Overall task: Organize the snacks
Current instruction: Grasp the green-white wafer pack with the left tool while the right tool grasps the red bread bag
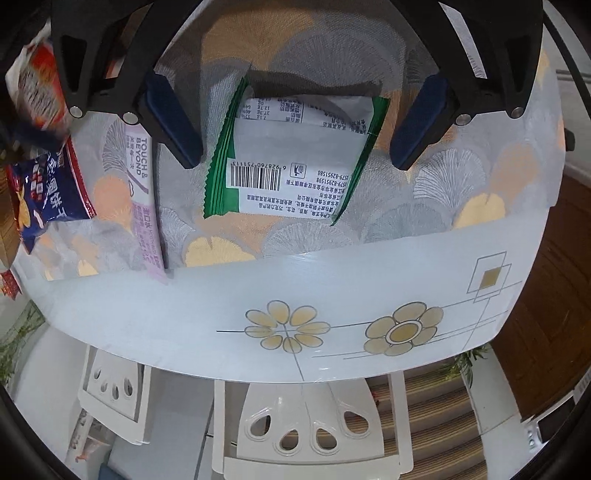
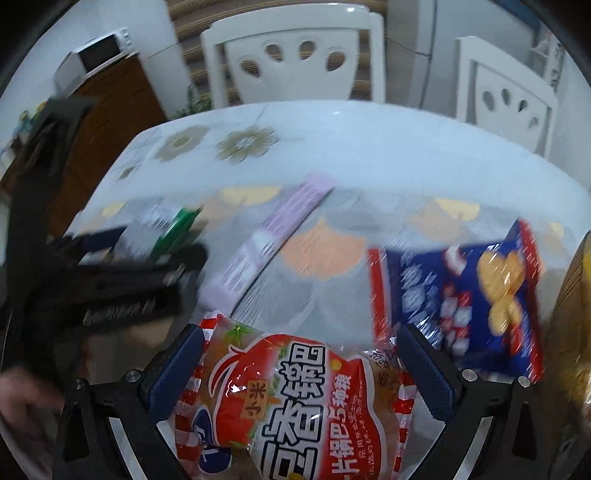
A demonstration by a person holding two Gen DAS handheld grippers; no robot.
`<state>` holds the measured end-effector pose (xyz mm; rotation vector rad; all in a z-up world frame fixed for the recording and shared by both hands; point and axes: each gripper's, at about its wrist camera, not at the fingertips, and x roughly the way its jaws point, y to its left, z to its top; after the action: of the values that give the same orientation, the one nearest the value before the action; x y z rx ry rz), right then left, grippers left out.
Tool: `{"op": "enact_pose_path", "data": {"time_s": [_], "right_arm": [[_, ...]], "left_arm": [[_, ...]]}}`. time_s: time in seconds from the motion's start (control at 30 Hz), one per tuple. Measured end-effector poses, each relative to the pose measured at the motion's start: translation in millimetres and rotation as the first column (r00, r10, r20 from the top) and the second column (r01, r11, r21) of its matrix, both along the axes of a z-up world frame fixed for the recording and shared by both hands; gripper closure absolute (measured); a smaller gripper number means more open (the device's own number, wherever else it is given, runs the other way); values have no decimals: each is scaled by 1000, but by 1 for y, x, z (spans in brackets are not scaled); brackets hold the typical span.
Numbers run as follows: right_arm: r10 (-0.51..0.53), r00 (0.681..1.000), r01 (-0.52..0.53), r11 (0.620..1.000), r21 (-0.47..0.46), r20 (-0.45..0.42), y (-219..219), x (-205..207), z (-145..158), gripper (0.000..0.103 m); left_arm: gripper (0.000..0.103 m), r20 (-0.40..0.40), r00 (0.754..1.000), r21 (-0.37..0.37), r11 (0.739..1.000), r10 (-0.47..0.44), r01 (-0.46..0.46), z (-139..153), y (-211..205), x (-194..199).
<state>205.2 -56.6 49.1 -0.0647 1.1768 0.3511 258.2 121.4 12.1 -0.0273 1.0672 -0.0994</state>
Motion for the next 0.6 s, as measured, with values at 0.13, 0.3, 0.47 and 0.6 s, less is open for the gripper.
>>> {"op": "enact_pose_path", "data": {"time_s": [0.13,0.3,0.47,0.6], "right_arm": [[-7,1000,12,984,179,-27,-22,-24,10,0],[-78,993,102,949,297,-93,-52,-49,18,0],[-75,993,97,958,270,-91,-50,-61,20,0],[-55,996,71,970,231,-74,-37,-57,26,0]], "left_arm": [[47,29,999,-40,999,-24,25,8,8,-9],[47,45,999,-31,1000,3,-1,13,14,-23],[47,36,999,-70,998,4,-1,17,17,-41],[43,6,1000,-88,996,2,-2,17,18,-54]]}}
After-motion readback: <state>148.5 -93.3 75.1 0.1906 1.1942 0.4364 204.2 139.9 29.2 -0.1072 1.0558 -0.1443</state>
